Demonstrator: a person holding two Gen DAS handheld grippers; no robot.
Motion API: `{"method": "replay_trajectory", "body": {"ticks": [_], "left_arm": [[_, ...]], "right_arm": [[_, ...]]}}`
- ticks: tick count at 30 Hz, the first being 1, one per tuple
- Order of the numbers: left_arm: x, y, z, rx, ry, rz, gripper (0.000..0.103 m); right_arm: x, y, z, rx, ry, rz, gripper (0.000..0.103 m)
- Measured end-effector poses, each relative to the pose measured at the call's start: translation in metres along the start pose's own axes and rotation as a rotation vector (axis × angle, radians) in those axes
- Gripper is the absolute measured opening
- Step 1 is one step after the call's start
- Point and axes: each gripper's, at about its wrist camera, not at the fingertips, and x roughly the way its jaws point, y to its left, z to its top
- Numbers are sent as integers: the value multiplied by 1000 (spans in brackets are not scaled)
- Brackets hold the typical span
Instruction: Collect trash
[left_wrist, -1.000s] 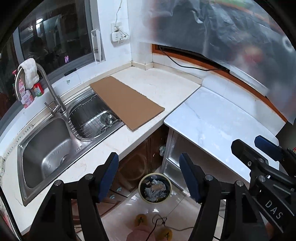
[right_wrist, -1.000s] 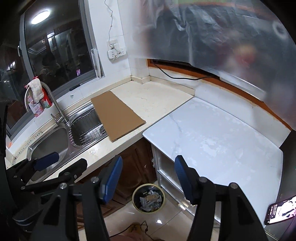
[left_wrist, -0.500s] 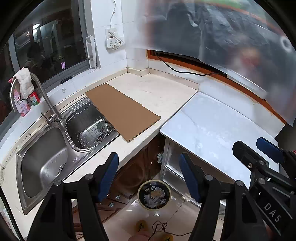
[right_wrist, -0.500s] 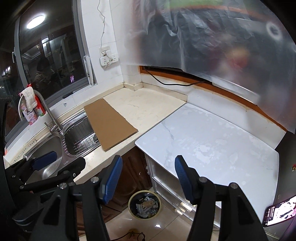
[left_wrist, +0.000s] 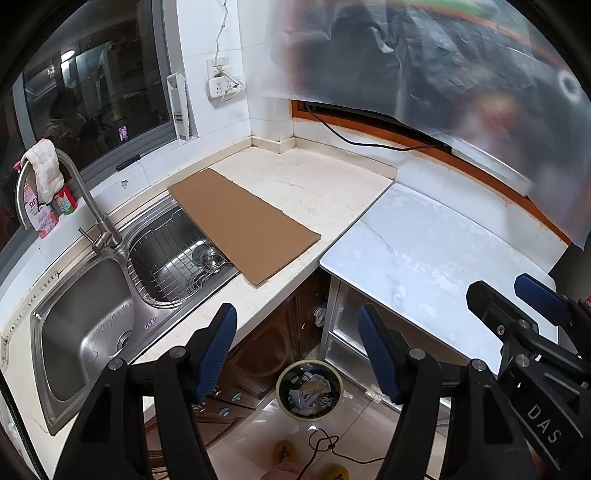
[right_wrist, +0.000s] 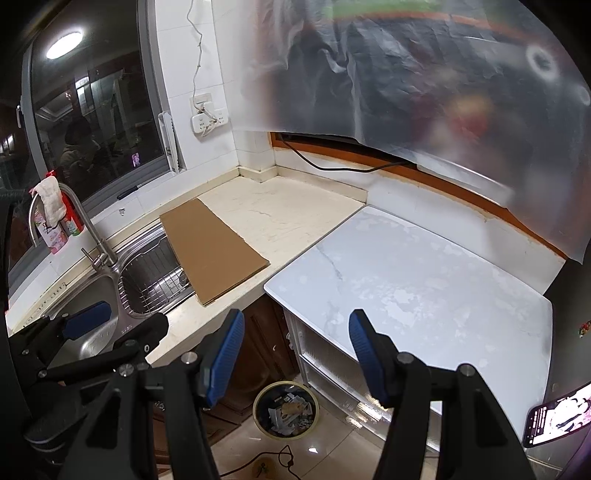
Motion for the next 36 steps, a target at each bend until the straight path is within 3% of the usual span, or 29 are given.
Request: {"method": "replay_trajectory", "body": {"ticks": [36], "left_arm": [[-1, 21, 2, 56, -27, 3, 66]], "right_arm": [[-5, 5, -1, 16, -13, -10, 60]]}}
